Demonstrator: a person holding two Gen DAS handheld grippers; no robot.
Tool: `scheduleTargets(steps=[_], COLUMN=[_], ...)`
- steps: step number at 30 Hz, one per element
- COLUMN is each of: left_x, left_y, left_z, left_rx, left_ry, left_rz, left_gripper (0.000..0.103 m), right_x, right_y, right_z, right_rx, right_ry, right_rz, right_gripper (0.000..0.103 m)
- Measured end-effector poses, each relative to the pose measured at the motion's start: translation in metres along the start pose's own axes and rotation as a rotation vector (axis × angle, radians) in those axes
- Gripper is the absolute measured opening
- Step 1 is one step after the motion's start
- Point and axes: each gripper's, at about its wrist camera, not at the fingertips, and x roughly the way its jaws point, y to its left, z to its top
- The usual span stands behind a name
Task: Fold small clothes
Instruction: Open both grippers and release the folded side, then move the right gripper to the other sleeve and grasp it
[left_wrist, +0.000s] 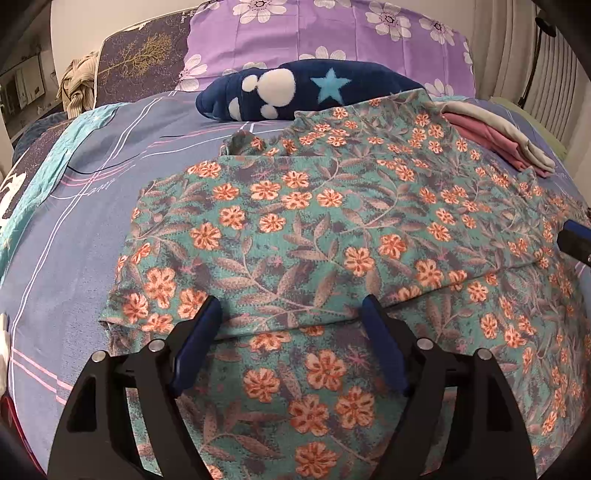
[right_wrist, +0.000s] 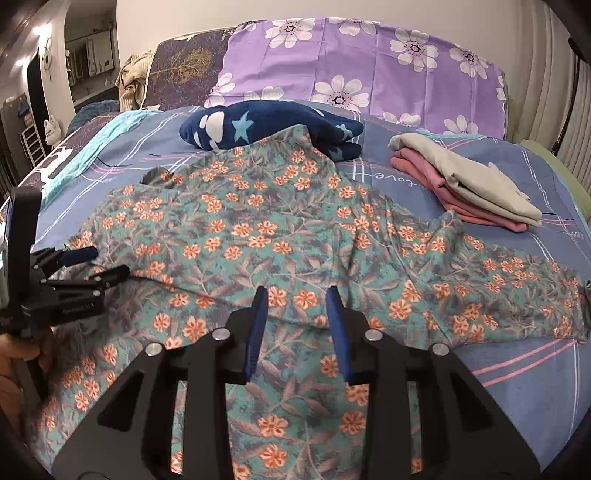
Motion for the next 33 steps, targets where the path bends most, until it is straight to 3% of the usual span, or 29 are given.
scheduleTargets(steps=[10, 14, 15, 19, 22, 25, 31, 33], left_x=[0.004, 0.008, 0.009, 0.009, 0.008, 0.007, 0.007, 0.007], left_y=[-0.001, -0.006, -0.007, -0.005, -0.006, -0.007, -0.008, -0.008], left_z=[-0.001, -0.001, -0.001, -0.002, -0.003, -0.003, -0.003, -0.003], left_rx=[0.001, 0.027, 0.031, 0.024, 0.029, 0.033, 0.032, 0.033], left_ry=[0.007, 0.019, 0.02, 0.017, 0.012, 0.009, 0.007, 0.008], left_rz=[0.008, 0.023, 0.027, 0.017, 0.025, 0.031, 0.031, 0.031], left_gripper=[0.093, 0.1, 0.101, 0.102, 0.102, 0.102, 0.102, 0.102], right_x=[0.015, 0.051, 0.056, 0.043, 0.017, -0.017, -0.065, -0.069], right_y=[-0.001, -0.009, -0.013, -0.023, -0.049, -0.101, -0.246, -0.272], right_z=[-0.002, -0.016, -0.021, -0.023, -0.024, -0.024, -0.037, -0.041], right_rx=[0.008, 0.002, 0.02, 0.042, 0.114, 0.216, 0.455, 0.463], right_ry=[0.022, 0.142, 0.146, 0.134, 0.079, -0.005, -0.039, -0.017], right_rz=[-0.006, -0.06, -0.038, -0.017, -0.026, -0.154, -0.623, -0.724], right_gripper=[0.038, 0.044, 0.045, 0.048, 0.048, 0.047, 0.043, 0.043])
